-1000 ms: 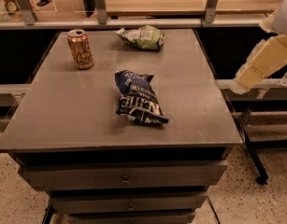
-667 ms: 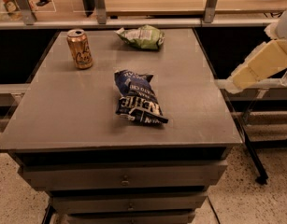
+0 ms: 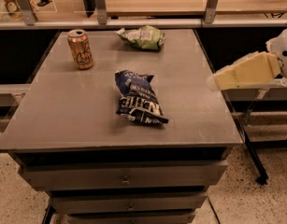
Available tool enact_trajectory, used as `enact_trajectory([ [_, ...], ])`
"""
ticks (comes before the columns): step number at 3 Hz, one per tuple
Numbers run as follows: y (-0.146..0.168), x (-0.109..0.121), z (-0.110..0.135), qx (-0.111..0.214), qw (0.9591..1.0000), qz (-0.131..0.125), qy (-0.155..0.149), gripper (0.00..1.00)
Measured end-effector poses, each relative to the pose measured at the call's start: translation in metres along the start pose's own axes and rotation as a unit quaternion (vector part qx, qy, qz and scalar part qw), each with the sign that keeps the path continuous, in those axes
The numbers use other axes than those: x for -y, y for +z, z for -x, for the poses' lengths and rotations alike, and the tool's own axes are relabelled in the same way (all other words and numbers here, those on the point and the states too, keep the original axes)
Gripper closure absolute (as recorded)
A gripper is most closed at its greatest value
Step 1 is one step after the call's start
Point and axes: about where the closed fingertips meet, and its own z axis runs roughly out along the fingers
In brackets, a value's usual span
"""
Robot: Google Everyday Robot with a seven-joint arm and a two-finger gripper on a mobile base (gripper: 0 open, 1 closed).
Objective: Pick green jalapeno chip bag
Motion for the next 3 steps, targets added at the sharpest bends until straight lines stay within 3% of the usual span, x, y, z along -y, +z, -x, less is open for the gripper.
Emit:
enact_trajectory([
  [1, 0.003, 0.012, 0.01, 0.041, 0.9983, -0.035, 0.02, 0.0],
  [2, 0.003, 0.022, 0.023, 0.056, 0.9969, -0.054, 0.004, 0.0],
  [3, 0.003, 0.021, 0.023, 0.056, 0.9969, -0.054, 0.004, 0.0],
])
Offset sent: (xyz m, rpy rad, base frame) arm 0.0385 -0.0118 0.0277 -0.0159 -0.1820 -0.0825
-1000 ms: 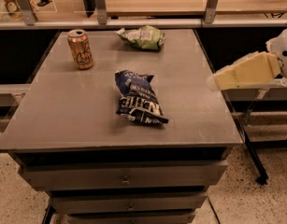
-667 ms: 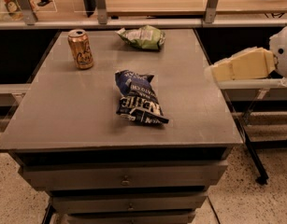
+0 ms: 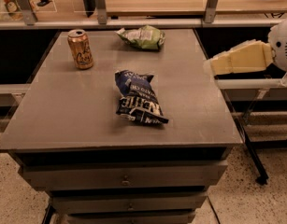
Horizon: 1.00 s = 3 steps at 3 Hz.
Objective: Pick green jalapeno chip bag
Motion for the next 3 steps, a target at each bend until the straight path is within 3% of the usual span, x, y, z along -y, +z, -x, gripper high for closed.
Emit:
enact_trajectory([
  [3, 0.071, 0.007, 0.064, 0.053, 0.9983, -0.019, 0.013, 0.0],
])
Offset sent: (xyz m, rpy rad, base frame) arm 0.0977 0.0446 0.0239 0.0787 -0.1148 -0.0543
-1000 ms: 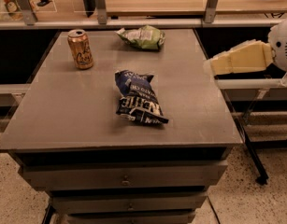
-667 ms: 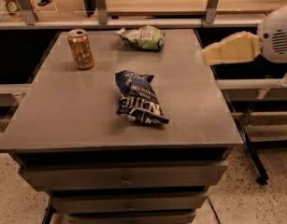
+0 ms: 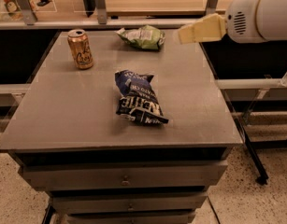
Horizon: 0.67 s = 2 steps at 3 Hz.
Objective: Pick green jalapeno chip bag
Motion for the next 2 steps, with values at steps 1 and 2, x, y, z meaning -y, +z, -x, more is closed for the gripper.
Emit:
enact_trajectory([
  [1, 0.034, 0.003, 0.003, 0.012, 0.9999, -0.003, 0.012, 0.0],
  [2, 0.064, 0.007, 0.015, 0.028, 0.9996, -0.004, 0.003, 0.0],
])
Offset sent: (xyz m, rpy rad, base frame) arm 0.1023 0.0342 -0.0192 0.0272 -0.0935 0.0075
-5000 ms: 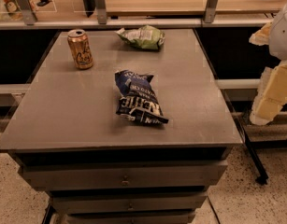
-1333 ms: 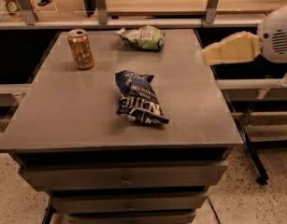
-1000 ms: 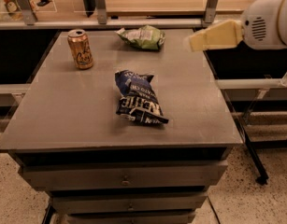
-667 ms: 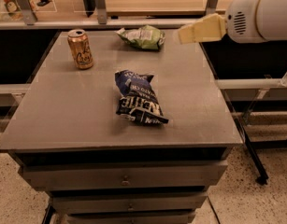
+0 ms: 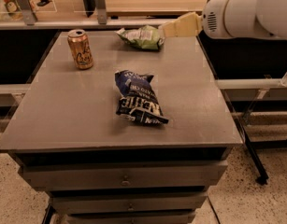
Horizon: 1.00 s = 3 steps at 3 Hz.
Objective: Pick green jalapeno chip bag
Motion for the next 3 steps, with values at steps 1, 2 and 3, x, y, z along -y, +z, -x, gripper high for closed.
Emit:
enact_trajectory([
  [1, 0.032, 0.001, 0.019, 0.014, 0.9996, 0.005, -0.026, 0.0],
  [2, 0.064, 0.001, 0.047, 0.029, 0.9982, 0.015, -0.051, 0.0],
  [3, 0.064, 0.001, 0.047, 0.029, 0.9982, 0.015, -0.051, 0.0],
])
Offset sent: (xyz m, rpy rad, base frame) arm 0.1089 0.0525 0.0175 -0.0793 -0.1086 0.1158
